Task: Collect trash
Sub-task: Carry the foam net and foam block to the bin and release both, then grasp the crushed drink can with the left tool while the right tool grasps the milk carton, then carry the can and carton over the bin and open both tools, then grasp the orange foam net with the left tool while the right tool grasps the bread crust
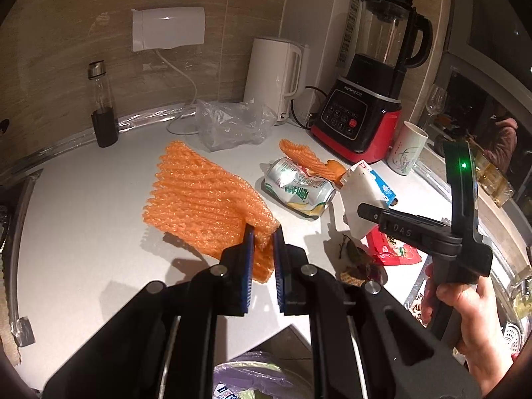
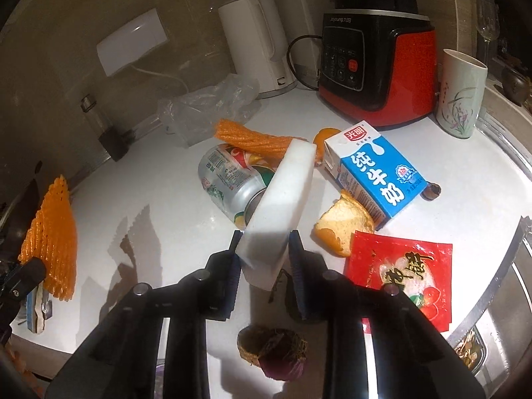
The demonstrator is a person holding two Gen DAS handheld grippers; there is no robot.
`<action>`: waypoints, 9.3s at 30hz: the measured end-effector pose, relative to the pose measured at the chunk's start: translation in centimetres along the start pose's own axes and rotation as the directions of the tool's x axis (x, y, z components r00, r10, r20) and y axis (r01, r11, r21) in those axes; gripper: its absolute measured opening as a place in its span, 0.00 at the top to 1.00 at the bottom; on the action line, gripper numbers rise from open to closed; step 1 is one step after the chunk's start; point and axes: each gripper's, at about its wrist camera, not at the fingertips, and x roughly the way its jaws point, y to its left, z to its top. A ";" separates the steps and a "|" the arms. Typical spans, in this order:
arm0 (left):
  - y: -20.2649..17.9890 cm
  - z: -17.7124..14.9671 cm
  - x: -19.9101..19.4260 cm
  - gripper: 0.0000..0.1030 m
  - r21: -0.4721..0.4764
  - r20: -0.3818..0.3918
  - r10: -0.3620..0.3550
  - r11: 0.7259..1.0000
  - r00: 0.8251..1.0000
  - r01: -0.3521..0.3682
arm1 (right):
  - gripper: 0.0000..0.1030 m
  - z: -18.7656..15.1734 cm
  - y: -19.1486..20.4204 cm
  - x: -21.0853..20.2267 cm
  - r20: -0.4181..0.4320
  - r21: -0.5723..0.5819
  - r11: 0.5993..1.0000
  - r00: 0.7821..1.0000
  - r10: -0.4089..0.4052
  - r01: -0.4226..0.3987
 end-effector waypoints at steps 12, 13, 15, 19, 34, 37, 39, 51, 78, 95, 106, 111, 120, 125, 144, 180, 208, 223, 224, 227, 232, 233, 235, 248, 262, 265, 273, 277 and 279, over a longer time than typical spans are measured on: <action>-0.6 -2.7 -5.3 0.89 0.023 0.032 0.002 1.000 0.999 -0.002 | 0.77 -1.9 -1.0 -7.1 0.064 0.001 0.997 0.995 0.076 -0.076; -0.6 -3.0 -5.7 0.89 0.028 0.032 -0.003 1.000 0.999 0.002 | 0.77 -2.2 -0.9 -7.8 0.068 -0.006 0.997 0.994 0.083 -0.083; -0.9 -3.7 -6.4 0.89 0.036 0.029 -0.010 0.999 1.000 0.009 | 0.77 -2.9 -0.7 -9.3 0.077 -0.024 0.995 0.992 0.096 -0.094; -1.7 -5.7 -8.1 0.89 0.073 0.011 -0.044 0.996 0.999 0.043 | 0.77 -4.6 0.0 -12.4 0.081 -0.058 0.992 0.990 0.117 -0.113; -4.0 -20.1 -6.7 0.89 0.152 -0.250 -0.025 0.986 0.968 0.064 | 0.77 -11.0 0.6 -17.1 -0.006 -0.078 0.976 0.979 0.205 -0.205; -3.5 -22.9 -5.1 0.89 0.157 -0.300 0.011 0.987 0.954 0.038 | 0.77 -11.6 1.0 -17.5 -0.017 -0.090 0.972 0.976 0.216 -0.216; -3.1 -24.4 -4.0 0.89 0.149 -0.333 0.021 0.988 0.943 0.030 | 0.77 -11.9 1.4 -17.7 -0.023 -0.102 0.970 0.975 0.220 -0.221; -2.2 -27.6 -1.5 0.52 0.136 -0.420 0.044 0.991 0.907 0.015 | 0.77 -12.5 3.0 -18.0 -0.045 -0.142 0.959 0.970 0.240 -0.244; 4.9 -13.8 -14.1 0.07 0.059 -0.079 0.236 0.971 0.969 -0.231 | 0.74 -24.7 12.6 -8.2 -0.411 -0.375 0.812 0.866 0.286 -0.447; 1.1 -8.9 -9.1 0.07 0.125 -0.057 0.147 0.982 0.987 -0.139 | 0.12 -18.7 8.6 -12.0 -0.222 -0.418 0.862 0.952 0.209 -0.287; -4.1 -0.1 1.7 0.07 0.021 -0.128 0.044 0.999 0.991 -0.042 | 0.09 -11.0 -1.3 -11.6 -0.051 -0.274 0.958 0.996 0.069 -0.080; -6.2 5.5 9.1 0.07 -0.063 -0.202 0.094 0.992 0.975 -0.108 | 0.09 -8.8 -4.5 -10.6 -0.007 -0.200 0.978 0.999 0.051 -0.052; -7.5 9.6 20.1 0.07 -0.150 -0.327 0.202 0.953 0.923 -0.262 | 0.09 -6.1 -7.8 -8.7 0.025 -0.148 0.988 0.999 0.039 -0.035; -7.8 9.3 23.3 0.07 -0.141 -0.381 0.242 0.939 0.892 -0.314 | 0.09 -4.4 -9.1 -7.5 0.038 -0.140 0.989 0.998 0.043 -0.037; -7.2 8.2 25.1 0.35 -0.015 -0.405 0.249 0.960 0.879 -0.279 | 0.09 5.0 -10.0 4.3 -0.009 -0.317 0.948 1.000 -0.010 0.007; -5.0 6.5 12.2 0.39 -0.002 -0.123 0.017 1.000 0.992 -0.018 | 0.34 8.4 -8.0 3.2 0.005 -0.303 0.951 0.998 0.068 -0.063; 0.3 -18.5 -4.9 0.39 0.108 -0.290 0.132 0.989 0.948 -0.105 | 0.34 -8.2 4.0 -14.6 -0.080 -0.338 0.902 0.964 0.255 -0.267; 2.0 -25.1 0.2 0.41 0.066 -0.460 0.119 0.993 0.880 -0.100 | 0.34 -9.7 4.4 -16.8 -0.085 -0.357 0.901 0.969 0.231 -0.247; 2.1 -25.1 0.2 0.40 0.063 -0.464 0.119 0.993 0.878 -0.102 | 0.34 -9.7 4.5 -16.8 -0.087 -0.357 0.900 0.969 0.233 -0.249; 1.9 -24.8 -0.1 0.34 0.073 -0.461 0.125 0.992 0.879 -0.103 | 0.34 -9.8 4.7 -16.8 -0.092 -0.359 0.898 0.967 0.239 -0.256; 2.1 -22.6 -2.6 0.25 0.077 -0.401 0.131 0.991 0.906 -0.109 | 0.34 -11.0 5.5 -16.3 -0.116 -0.364 0.889 0.961 0.252 -0.278; 2.1 -21.8 -3.4 0.21 0.082 -0.378 0.139 0.990 0.915 -0.117 | 0.34 -11.4 5.7 -16.1 -0.128 -0.362 0.886 0.957 0.260 -0.289; 2.1 -20.2 -4.7 0.19 0.096 -0.331 0.152 0.987 0.931 -0.128 | 0.34 -12.6 6.3 -15.7 -0.152 -0.364 0.878 0.950 0.272 -0.310; 3.1 -10.9 -9.9 0.07 0.125 -0.123 0.269 0.959 0.955 -0.254 | 0.34 -21.5 10.5 -10.6 -0.327 -0.362 0.845 0.903 0.281 -0.394; 6.0 -10.1 -10.3 0.07 0.074 -0.128 0.321 0.947 0.939 -0.313 | 0.34 -27.3 15.0 -4.5 -0.430 -0.490 0.796 0.893 0.135 -0.356; 6.3 -9.9 -10.3 0.07 0.066 -0.130 0.326 0.945 0.937 -0.319 | 0.33 -28.9 15.4 -2.8 -0.470 -0.498 0.787 0.876 0.109 -0.365; 6.8 -9.5 -10.1 0.07 0.063 -0.135 0.319 0.947 0.938 -0.314 | 0.33 -31.9 16.8 0.5 -0.543 -0.505 0.772 0.838 0.064 -0.386; 6.8 -9.2 -10.1 0.07 0.060 -0.135 0.308 0.951 0.942 -0.303 | 0.18 -31.2 16.9 0.4 -0.534 -0.494 0.783 0.843 0.069 -0.377; 6.6 -9.0 -10.1 0.07 0.065 -0.131 0.298 0.954 0.945 -0.292 | 0.16 -30.4 16.7 -0.2 -0.518 -0.484 0.793 0.852 0.083 -0.371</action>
